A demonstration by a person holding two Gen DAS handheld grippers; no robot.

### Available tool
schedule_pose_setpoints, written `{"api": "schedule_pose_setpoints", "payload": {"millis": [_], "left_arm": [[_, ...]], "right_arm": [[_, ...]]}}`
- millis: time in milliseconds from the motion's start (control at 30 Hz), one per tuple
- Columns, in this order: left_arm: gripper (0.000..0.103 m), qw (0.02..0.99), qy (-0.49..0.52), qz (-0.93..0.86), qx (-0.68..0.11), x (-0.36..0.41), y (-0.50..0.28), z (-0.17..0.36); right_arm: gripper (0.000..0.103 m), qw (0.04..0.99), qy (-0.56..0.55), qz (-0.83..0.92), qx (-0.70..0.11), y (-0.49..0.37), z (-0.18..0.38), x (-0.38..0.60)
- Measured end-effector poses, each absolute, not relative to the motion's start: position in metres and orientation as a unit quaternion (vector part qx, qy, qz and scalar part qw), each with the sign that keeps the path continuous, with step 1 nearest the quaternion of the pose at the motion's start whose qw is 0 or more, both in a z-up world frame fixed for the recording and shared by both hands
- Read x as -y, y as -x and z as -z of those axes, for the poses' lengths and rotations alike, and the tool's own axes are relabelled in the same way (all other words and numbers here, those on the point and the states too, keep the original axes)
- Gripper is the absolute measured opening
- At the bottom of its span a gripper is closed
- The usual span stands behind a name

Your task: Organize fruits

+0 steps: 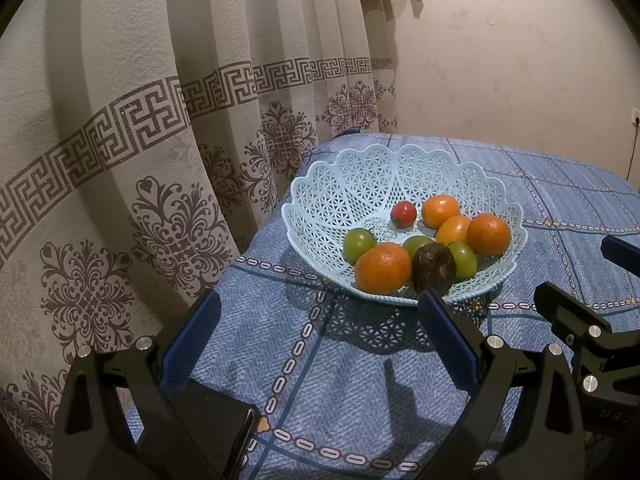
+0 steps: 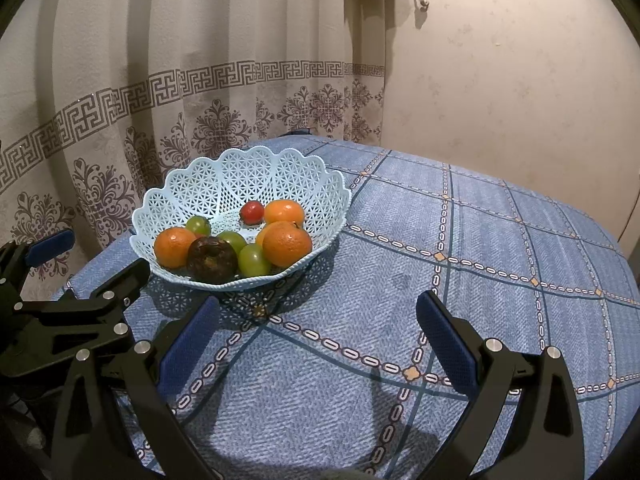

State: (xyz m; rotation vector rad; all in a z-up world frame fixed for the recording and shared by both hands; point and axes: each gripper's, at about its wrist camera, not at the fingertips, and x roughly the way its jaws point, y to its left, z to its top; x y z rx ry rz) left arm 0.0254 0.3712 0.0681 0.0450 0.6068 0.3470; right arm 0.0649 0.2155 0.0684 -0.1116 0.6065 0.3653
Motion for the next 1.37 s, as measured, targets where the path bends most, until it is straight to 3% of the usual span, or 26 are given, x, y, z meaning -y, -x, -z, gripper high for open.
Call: {"api": "schedule_pose_setpoints", "payload": {"millis": [1367], "left_arm": [[0.1, 0.943, -0.033, -0.153, -0.295, -0.357, -0.02, -0.074]], "right_arm": [[0.098, 0.938, 0.023, -0.133, -0.318, -0.074, -0.07, -0.19]]}}
